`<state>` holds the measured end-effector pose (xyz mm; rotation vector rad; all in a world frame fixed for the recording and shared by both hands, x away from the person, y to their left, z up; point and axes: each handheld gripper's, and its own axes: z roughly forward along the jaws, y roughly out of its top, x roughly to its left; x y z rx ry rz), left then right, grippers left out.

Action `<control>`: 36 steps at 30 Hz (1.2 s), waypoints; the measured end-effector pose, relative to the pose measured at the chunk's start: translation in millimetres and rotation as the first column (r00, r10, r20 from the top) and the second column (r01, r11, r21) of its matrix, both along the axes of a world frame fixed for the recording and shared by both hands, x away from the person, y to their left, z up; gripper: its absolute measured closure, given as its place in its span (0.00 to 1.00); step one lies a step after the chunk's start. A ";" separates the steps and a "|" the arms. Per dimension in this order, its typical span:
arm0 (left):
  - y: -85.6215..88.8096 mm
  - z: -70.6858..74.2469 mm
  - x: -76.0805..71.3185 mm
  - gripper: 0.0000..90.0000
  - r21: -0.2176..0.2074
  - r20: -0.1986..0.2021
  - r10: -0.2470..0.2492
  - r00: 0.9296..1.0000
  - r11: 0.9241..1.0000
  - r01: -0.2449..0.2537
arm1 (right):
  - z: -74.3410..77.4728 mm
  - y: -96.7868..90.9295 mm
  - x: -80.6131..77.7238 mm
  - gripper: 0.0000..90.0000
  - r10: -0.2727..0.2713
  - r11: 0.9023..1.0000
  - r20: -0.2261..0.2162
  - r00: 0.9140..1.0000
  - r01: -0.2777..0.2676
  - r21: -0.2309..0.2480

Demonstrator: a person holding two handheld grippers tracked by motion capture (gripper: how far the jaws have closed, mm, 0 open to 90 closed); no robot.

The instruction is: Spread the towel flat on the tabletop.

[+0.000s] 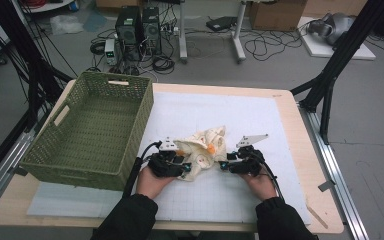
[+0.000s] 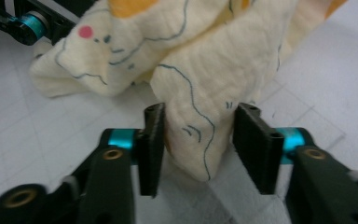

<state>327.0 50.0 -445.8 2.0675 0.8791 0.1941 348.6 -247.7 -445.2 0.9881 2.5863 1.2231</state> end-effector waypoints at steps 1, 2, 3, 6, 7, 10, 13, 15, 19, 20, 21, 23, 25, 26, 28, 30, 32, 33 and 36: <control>-2.4 -1.5 -0.3 0.70 0.016 0.007 0.004 1.000 1.000 -0.004 | -0.9 -0.7 0.7 0.67 -0.003 1.000 -0.002 1.000 0.003 0.001; -3.8 -1.2 -1.2 0.72 0.028 0.021 0.010 1.000 1.000 -0.011 | -0.7 -1.8 1.4 0.76 -0.002 1.000 0.004 1.000 0.002 0.001; -4.8 -1.0 -1.2 0.77 0.033 0.027 0.009 1.000 0.999 -0.010 | -0.1 -3.0 1.5 0.82 0.009 1.000 0.004 1.000 -0.009 -0.002; -4.6 0.1 -0.6 0.93 0.048 0.039 0.021 0.999 0.999 -0.023 | 1.3 -6.2 0.3 0.91 0.011 1.000 -0.004 1.000 -0.011 -0.020; -3.5 1.0 -0.5 0.94 0.034 0.040 0.029 0.999 0.999 -0.031 | 2.1 -7.6 -0.2 0.91 0.012 1.000 -0.009 1.000 -0.012 -0.025; 1.7 6.9 -1.5 0.95 0.009 0.061 0.054 0.997 0.998 -0.055 | 4.3 -13.2 -2.2 0.91 0.011 1.000 -0.003 1.000 -0.011 -0.023; 7.9 14.2 -2.6 0.96 -0.024 0.086 0.091 0.992 0.996 -0.089 | 6.5 -21.8 -4.3 0.91 0.004 1.000 -0.003 1.000 -0.004 -0.024; 11.3 18.3 -3.3 0.96 -0.054 0.098 0.122 0.988 0.992 -0.117 | 8.4 -28.9 -6.2 0.91 -0.006 1.000 -0.006 1.000 0.006 -0.020; 16.8 22.0 -3.7 0.96 -0.091 0.103 0.174 0.979 0.982 -0.165 | 11.1 -41.9 -13.4 0.91 -0.006 1.000 -0.004 1.000 0.006 -0.029; 17.5 22.1 -3.1 0.96 -0.093 0.105 0.186 0.977 0.980 -0.177 | 11.1 -44.9 -15.5 0.91 -0.006 0.999 -0.001 1.000 0.006 -0.032; 18.0 21.9 -2.0 0.96 -0.094 0.104 0.198 0.975 0.978 -0.189 | 11.1 -47.8 -17.4 0.91 -0.005 0.999 -0.003 1.000 0.005 -0.032; 18.0 20.5 0.2 0.96 -0.100 0.092 0.210 0.973 0.975 -0.201 | 11.0 -53.4 -20.7 0.91 -0.006 0.999 0.000 1.000 0.006 -0.037; 17.3 18.4 2.4 0.96 -0.084 0.092 0.216 0.972 0.974 -0.209 | 10.6 -59.3 -24.3 0.91 -0.009 0.999 -0.003 1.000 0.009 -0.041; 16.7 16.3 4.1 0.96 -0.076 0.085 0.221 0.971 0.974 -0.215 | 10.1 -60.7 -25.1 0.91 -0.009 0.999 -0.004 1.000 0.009 -0.044; 14.4 12.8 5.9 0.95 -0.053 0.088 0.217 0.972 0.976 -0.213 | 7.8 -63.2 -26.5 0.88 -0.011 0.999 -0.013 1.000 0.010 -0.049; 12.2 9.8 6.5 0.91 -0.023 0.099 0.203 0.974 0.979 -0.202 | 5.0 -63.8 -26.6 0.78 -0.003 0.999 -0.015 1.000 0.003 -0.045; 13.4 10.1 4.7 0.79 -0.014 0.110 0.199 0.974 0.980 -0.199 | 5.7 -65.0 -27.7 0.68 0.002 0.999 -0.004 1.000 -0.002 -0.044; 13.9 11.1 3.1 0.73 -0.017 0.115 0.198 0.973 0.980 -0.197 | 8.0 -66.7 -29.4 0.60 -0.006 0.999 0.012 1.000 0.006 -0.032; 16.0 17.5 -5.8 0.65 -0.028 0.162 0.168 0.972 0.986 -0.166 | 17.3 -72.7 -33.6 0.52 -0.018 1.000 0.059 0.998 0.018 0.003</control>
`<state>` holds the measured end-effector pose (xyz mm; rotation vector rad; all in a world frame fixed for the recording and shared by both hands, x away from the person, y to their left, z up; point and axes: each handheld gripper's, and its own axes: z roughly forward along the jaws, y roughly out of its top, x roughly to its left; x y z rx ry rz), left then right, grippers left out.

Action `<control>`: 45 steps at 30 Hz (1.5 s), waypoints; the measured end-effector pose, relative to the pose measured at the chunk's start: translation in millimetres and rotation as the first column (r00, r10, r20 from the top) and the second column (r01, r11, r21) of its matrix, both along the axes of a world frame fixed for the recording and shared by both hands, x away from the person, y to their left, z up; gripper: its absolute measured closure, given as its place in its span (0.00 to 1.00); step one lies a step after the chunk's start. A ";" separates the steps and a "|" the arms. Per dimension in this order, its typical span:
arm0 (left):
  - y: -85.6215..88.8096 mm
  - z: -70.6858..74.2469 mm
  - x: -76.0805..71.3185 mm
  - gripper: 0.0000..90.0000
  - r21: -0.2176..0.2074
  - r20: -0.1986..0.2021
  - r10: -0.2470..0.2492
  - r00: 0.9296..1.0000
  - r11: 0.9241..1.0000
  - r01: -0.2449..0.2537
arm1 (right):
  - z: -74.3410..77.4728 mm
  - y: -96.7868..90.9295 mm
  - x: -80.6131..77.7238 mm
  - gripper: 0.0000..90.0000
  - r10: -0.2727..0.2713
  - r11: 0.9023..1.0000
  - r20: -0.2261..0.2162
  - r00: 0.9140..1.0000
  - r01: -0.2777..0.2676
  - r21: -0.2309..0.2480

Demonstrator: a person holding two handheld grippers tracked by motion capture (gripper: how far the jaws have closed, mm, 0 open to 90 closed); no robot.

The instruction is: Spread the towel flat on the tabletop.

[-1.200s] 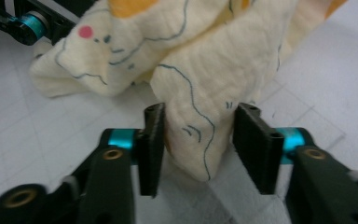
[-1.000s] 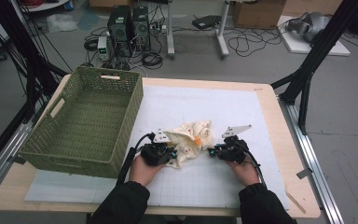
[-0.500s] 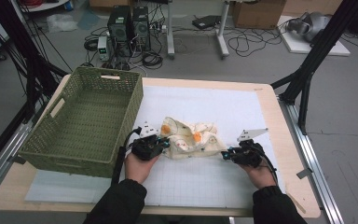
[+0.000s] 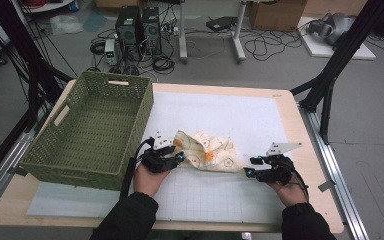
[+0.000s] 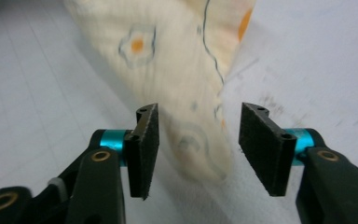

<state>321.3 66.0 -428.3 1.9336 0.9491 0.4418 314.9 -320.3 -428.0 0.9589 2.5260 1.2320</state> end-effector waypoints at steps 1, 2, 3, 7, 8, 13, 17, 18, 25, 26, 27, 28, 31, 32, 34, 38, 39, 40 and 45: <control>0.3 1.7 -3.0 0.64 0.006 0.014 -0.010 1.000 1.000 0.010 | 4.2 -1.8 -1.8 0.50 -0.003 1.000 0.018 1.000 0.003 0.013; -0.1 2.8 -5.4 0.63 0.016 0.027 -0.018 0.999 1.000 0.017 | 7.9 -2.9 -2.7 0.49 0.001 1.000 0.035 0.999 -0.002 0.024; -0.9 2.9 -6.5 0.63 0.022 0.033 -0.031 0.999 0.999 0.030 | 11.1 -3.0 -3.2 0.49 0.005 0.999 0.047 0.999 -0.007 0.035; -10.1 -6.0 -1.3 0.67 0.051 -0.009 -0.056 0.998 0.997 0.056 | 11.2 9.4 4.0 0.50 0.029 0.999 0.052 0.998 -0.031 0.040; -12.5 -8.7 0.7 0.70 0.058 -0.017 -0.061 0.998 0.996 0.061 | 8.5 15.3 7.0 0.51 0.042 0.999 0.043 0.998 -0.043 0.031; -19.2 -18.0 6.9 0.88 0.081 -0.054 -0.065 0.996 0.994 0.069 | -6.3 34.1 22.1 0.70 0.080 0.997 0.006 0.997 -0.080 -0.007; -14.1 -13.0 3.2 0.95 0.074 -0.063 -0.074 0.995 0.994 0.079 | -13.8 36.1 24.5 0.91 0.115 0.993 -0.056 0.992 -0.116 -0.024; -13.2 -11.2 1.5 0.95 0.078 -0.061 -0.081 0.995 0.993 0.085 | -13.2 36.1 22.5 0.94 0.124 0.991 -0.061 0.990 -0.126 -0.033; -3.0 7.5 -18.8 0.95 0.044 -0.075 -0.126 0.989 0.991 0.130 | -5.9 25.6 0.0 0.95 0.144 0.990 -0.077 0.987 -0.144 -0.003; -2.0 9.3 -21.9 0.95 0.035 -0.090 -0.137 0.987 0.989 0.140 | -5.2 24.5 -4.8 0.95 0.150 0.989 -0.082 0.985 -0.150 0.002; -1.7 9.8 -23.4 0.95 0.036 -0.099 -0.147 0.984 0.988 0.151 | -4.9 24.3 -10.6 0.95 0.156 0.988 -0.087 0.984 -0.157 -0.001; -1.9 9.7 -25.2 0.95 0.051 -0.101 -0.155 0.983 0.986 0.161 | -5.2 24.8 -13.9 0.95 0.162 0.987 -0.091 0.983 -0.163 -0.003; -0.9 8.1 -25.7 0.82 0.053 -0.101 -0.140 0.985 0.988 0.146 | -5.8 30.4 -19.5 0.80 0.184 0.982 -0.103 0.978 -0.186 -0.016; -0.6 8.2 -24.9 0.78 0.051 -0.094 -0.137 0.986 0.989 0.142 | -3.2 32.1 -18.7 0.77 0.181 0.983 -0.095 0.979 -0.183 -0.014; -1.2 7.3 -23.6 0.74 0.054 -0.092 -0.132 0.987 0.989 0.138 | 5.5 34.1 -12.9 0.72 0.172 0.985 -0.062 0.983 -0.171 0.016; -4.6 1.0 -17.4 0.75 0.064 -0.105 -0.122 0.987 0.990 0.129 | 21.8 48.3 11.9 0.64 0.141 0.990 -0.019 0.990 -0.141 0.017; -5.2 -0.8 -15.8 0.77 0.067 -0.108 -0.125 0.986 0.989 0.133 | 23.6 54.4 19.0 0.63 0.140 0.990 -0.016 0.990 -0.140 0.008; -7.0 -3.5 -13.9 0.80 0.074 -0.115 -0.128 0.985 0.988 0.137 | 24.1 60.4 26.7 0.61 0.143 0.990 -0.013 0.990 -0.143 0.001; -14.4 -12.3 -8.6 0.90 0.082 -0.134 -0.134 0.982 0.986 0.146 | 9.8 88.4 58.2 0.59 0.165 0.986 -0.075 0.983 -0.165 0.006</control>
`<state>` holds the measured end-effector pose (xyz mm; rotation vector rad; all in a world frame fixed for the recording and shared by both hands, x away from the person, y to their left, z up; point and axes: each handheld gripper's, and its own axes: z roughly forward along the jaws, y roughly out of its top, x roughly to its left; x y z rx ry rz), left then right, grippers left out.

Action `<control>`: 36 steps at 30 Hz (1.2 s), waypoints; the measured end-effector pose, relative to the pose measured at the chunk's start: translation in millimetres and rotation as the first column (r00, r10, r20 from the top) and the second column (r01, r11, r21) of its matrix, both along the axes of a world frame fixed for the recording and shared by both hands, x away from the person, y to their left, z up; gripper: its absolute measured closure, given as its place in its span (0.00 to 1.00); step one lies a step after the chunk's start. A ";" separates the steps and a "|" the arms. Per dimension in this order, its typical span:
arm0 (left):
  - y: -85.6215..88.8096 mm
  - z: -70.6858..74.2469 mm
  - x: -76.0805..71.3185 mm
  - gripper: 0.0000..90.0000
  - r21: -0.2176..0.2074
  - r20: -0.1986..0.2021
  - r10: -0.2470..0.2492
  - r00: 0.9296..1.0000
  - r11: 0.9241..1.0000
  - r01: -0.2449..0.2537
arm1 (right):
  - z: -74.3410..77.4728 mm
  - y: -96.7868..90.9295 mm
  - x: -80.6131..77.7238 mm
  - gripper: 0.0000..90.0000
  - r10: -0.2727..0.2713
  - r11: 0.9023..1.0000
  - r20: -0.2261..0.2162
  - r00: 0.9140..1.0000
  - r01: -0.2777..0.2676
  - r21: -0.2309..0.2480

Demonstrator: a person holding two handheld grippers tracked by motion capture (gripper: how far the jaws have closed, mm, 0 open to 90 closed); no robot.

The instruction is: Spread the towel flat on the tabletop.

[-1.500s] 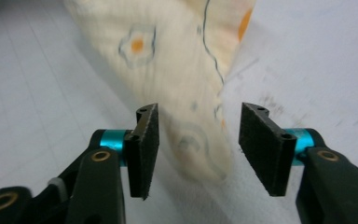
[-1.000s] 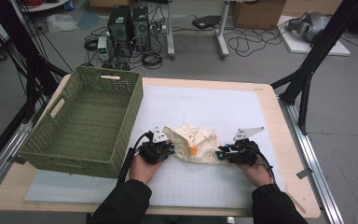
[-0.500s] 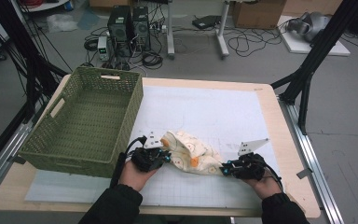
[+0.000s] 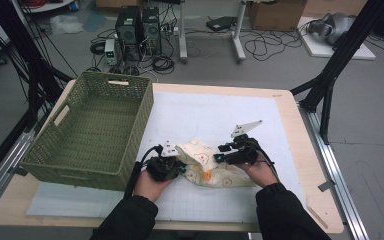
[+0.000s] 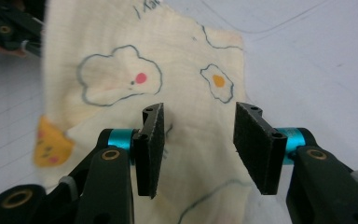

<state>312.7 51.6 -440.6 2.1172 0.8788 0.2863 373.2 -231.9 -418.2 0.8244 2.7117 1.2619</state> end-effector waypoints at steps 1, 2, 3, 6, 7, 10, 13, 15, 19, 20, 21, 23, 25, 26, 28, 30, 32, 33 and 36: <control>-0.7 -0.6 0.5 0.91 -0.001 0.003 0.000 1.000 1.000 0.000 | -4.7 3.6 4.5 0.59 0.003 1.000 -0.012 1.000 -0.003 -0.008; -1.1 -1.1 1.1 0.93 -0.005 0.004 0.004 1.000 1.000 -0.004 | -9.0 6.5 7.5 0.61 0.001 1.000 -0.031 1.000 -0.002 -0.015; -1.0 -1.4 1.7 0.93 -0.008 0.003 0.005 1.000 1.000 -0.005 | -13.0 8.2 10.5 0.66 0.004 1.000 -0.041 0.999 -0.004 -0.017; -1.3 -1.5 2.0 0.95 -0.013 0.006 0.013 1.000 1.000 -0.012 | -20.0 11.0 14.6 0.90 0.024 1.000 -0.075 0.997 -0.025 -0.014; -1.2 -1.4 1.8 0.95 -0.014 0.006 0.014 1.000 1.000 -0.014 | -20.6 11.5 14.6 0.96 0.032 0.999 -0.082 0.996 -0.034 -0.022; -0.2 -0.7 2.1 0.95 -0.022 0.005 0.021 1.000 1.000 -0.021 | -14.6 4.4 14.7 0.97 -0.004 1.000 -0.051 0.999 0.003 -0.025; 0.3 -0.2 2.4 0.95 -0.036 0.003 0.032 0.999 0.999 -0.032 | -4.6 -10.8 14.2 0.97 -0.065 0.998 -0.018 0.998 0.065 -0.015; 0.6 0.1 2.8 0.95 -0.042 -0.002 0.036 0.999 0.998 -0.036 | 2.2 -24.0 13.7 0.97 -0.101 0.995 0.002 0.995 0.101 -0.018; 0.7 2.3 1.5 0.95 -0.070 -0.009 0.040 0.999 0.997 -0.040 | 14.1 -54.3 10.3 0.97 -0.206 0.977 0.059 0.977 0.209 -0.044; 0.9 2.9 1.4 0.95 -0.081 -0.013 0.041 0.999 0.996 -0.041 | 14.5 -62.2 9.0 0.97 -0.232 0.971 0.061 0.971 0.235 -0.051; 0.5 3.3 1.2 0.95 -0.089 -0.015 0.041 0.999 0.995 -0.042 | 13.2 -68.8 7.6 0.97 -0.249 0.967 0.047 0.967 0.251 -0.053; -0.5 3.4 0.9 0.93 -0.091 -0.009 0.043 0.999 0.995 -0.043 | 6.0 -76.2 5.2 0.93 -0.247 0.966 0.007 0.969 0.246 -0.079; -0.7 3.6 0.5 0.81 -0.086 -0.001 0.051 0.999 0.995 -0.051 | -0.1 -79.4 1.0 0.82 -0.245 0.967 0.005 0.970 0.244 -0.070; -0.8 3.6 -0.2 0.78 -0.081 0.004 0.050 0.999 0.996 -0.049 | -1.6 -81.0 -1.7 0.78 -0.235 0.970 0.007 0.972 0.235 -0.057; -1.7 3.4 -1.5 0.72 -0.048 0.013 0.045 0.999 0.998 -0.045 | -2.9 -83.1 -9.0 0.71 -0.212 0.977 0.011 0.977 0.212 -0.013; -2.8 2.3 -0.7 0.70 -0.031 0.018 0.049 0.999 0.998 -0.049 | -3.0 -81.6 -14.9 0.68 -0.171 0.985 0.016 0.985 0.171 -0.001; -4.3 0.1 1.3 0.72 -0.024 0.017 0.058 0.998 0.998 -0.057 | -4.3 -77.0 -21.6 0.66 -0.132 0.991 0.014 0.991 0.132 -0.010; -5.8 -1.5 3.0 0.75 -0.026 0.011 0.055 0.998 0.998 -0.055 | -5.6 -75.2 -22.6 0.65 -0.118 0.993 0.011 0.993 0.118 -0.013; -7.8 -2.2 4.7 0.90 -0.030 0.001 0.057 0.998 0.998 -0.057 | -13.7 -67.7 -25.4 0.63 -0.088 0.995 -0.013 0.996 0.087 -0.040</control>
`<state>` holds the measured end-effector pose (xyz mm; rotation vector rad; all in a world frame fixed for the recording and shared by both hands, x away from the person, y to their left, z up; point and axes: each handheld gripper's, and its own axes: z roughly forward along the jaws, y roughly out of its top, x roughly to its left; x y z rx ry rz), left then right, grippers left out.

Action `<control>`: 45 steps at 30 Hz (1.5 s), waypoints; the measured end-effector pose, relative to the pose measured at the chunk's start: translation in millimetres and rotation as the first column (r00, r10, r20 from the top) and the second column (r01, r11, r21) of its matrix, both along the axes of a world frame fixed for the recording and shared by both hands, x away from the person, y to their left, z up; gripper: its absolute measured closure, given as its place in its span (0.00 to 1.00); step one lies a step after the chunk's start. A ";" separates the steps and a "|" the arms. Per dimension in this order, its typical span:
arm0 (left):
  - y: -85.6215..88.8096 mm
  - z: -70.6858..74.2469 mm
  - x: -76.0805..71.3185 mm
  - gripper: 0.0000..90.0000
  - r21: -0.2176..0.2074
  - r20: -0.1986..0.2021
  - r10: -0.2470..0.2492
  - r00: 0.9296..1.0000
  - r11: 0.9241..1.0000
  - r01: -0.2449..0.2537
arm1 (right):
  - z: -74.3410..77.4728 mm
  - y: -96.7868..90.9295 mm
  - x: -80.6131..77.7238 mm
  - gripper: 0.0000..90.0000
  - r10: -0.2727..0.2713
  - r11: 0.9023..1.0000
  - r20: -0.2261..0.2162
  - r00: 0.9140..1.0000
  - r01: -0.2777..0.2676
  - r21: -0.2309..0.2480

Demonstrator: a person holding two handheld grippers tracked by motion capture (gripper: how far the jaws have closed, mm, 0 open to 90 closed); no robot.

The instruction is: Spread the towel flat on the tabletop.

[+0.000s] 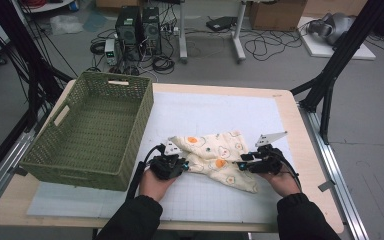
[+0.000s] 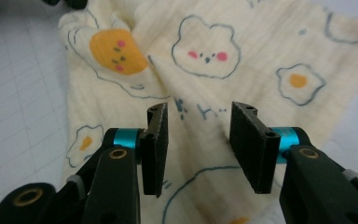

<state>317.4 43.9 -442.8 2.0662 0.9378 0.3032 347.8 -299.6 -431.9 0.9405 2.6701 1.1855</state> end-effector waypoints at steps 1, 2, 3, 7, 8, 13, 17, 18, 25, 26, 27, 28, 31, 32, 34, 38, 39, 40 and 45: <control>0.1 1.2 -0.3 0.93 -0.002 -0.001 -0.001 1.000 1.000 0.001 | -3.3 1.8 0.0 0.63 0.004 1.000 -0.010 1.000 -0.004 -0.004; 0.7 3.6 -1.9 0.95 0.001 0.009 -0.004 1.000 1.000 0.004 | -5.3 2.6 -0.1 0.64 0.008 1.000 -0.017 1.000 -0.008 -0.008; 1.6 6.5 -4.0 0.96 -0.004 0.018 -0.003 1.000 1.000 0.003 | -7.8 3.3 -0.5 0.65 0.011 1.000 -0.025 1.000 -0.012 -0.007; 7.1 19.6 -14.0 0.97 -0.033 0.027 -0.020 0.999 0.999 0.021 | -8.7 0.8 -3.1 0.79 0.016 1.000 -0.018 1.000 -0.016 0.000; 8.5 23.0 -17.0 0.97 -0.045 0.027 -0.025 0.999 0.999 0.026 | -9.0 0.9 -4.2 0.82 0.024 1.000 -0.014 1.000 -0.024 -0.001; 11.3 38.2 -33.8 0.97 -0.066 0.043 -0.055 0.998 0.996 0.058 | -8.1 1.0 -10.4 0.95 0.070 0.998 -0.042 0.997 -0.070 0.000; 10.5 40.6 -33.3 0.84 -0.054 0.070 -0.060 0.996 0.996 0.064 | -2.3 3.1 -13.7 0.86 0.100 0.995 -0.043 0.994 -0.100 0.012; 10.3 39.5 -31.2 0.82 -0.052 0.066 -0.058 0.996 0.997 0.062 | 2.3 3.3 -10.7 0.81 0.080 0.997 -0.014 0.997 -0.080 0.019; 7.3 25.6 -17.4 0.78 -0.045 0.057 -0.028 0.998 0.999 0.030 | 15.0 14.0 34.2 0.61 -0.083 0.996 0.067 0.994 0.085 -0.015; 6.8 24.4 -15.5 0.78 -0.046 0.056 -0.027 0.998 0.999 0.029 | 12.2 16.9 42.9 0.61 -0.102 0.994 0.066 0.993 0.104 -0.029; 6.4 23.5 -14.3 0.78 -0.048 0.056 -0.027 0.998 0.998 0.030 | 9.1 19.2 48.9 0.61 -0.108 0.993 0.064 0.992 0.111 -0.039; 5.6 22.3 -12.7 0.78 -0.051 0.056 -0.023 0.998 0.998 0.026 | 6.8 21.2 53.2 0.61 -0.111 0.992 0.061 0.992 0.114 -0.053; 5.4 21.0 -10.2 0.77 -0.056 0.056 -0.019 0.998 0.998 0.022 | -5.6 27.0 63.0 0.72 -0.106 0.989 0.054 0.993 0.111 -0.102; 5.7 21.0 -10.1 0.77 -0.063 0.056 -0.015 0.998 0.998 0.019 | -5.9 26.6 63.2 0.81 -0.105 0.989 0.067 0.992 0.111 -0.098; 6.5 21.1 -9.4 0.77 -0.067 0.056 -0.016 0.998 0.998 0.020 | -5.3 24.1 64.7 0.98 -0.090 0.991 0.058 0.994 0.095 -0.093; 8.0 22.4 -8.7 0.77 -0.079 0.061 -0.002 0.998 0.997 0.007 | 1.6 20.3 67.7 1.00 -0.110 0.988 0.092 0.990 0.119 -0.098; 8.4 23.3 -8.3 0.77 -0.078 0.066 0.001 0.998 0.997 0.004 | 6.0 17.1 69.4 1.00 -0.130 0.985 0.112 0.985 0.141 -0.095; 8.3 23.8 -8.0 0.77 -0.082 0.068 0.006 0.998 0.997 0.000 | 14.3 8.8 73.9 1.00 -0.186 0.976 0.149 0.971 0.200 -0.087; 5.7 24.4 -4.7 0.74 -0.092 0.082 0.023 0.996 0.996 -0.016 | 23.4 -35.0 84.7 0.85 -0.403 0.914 0.141 0.904 0.405 0.020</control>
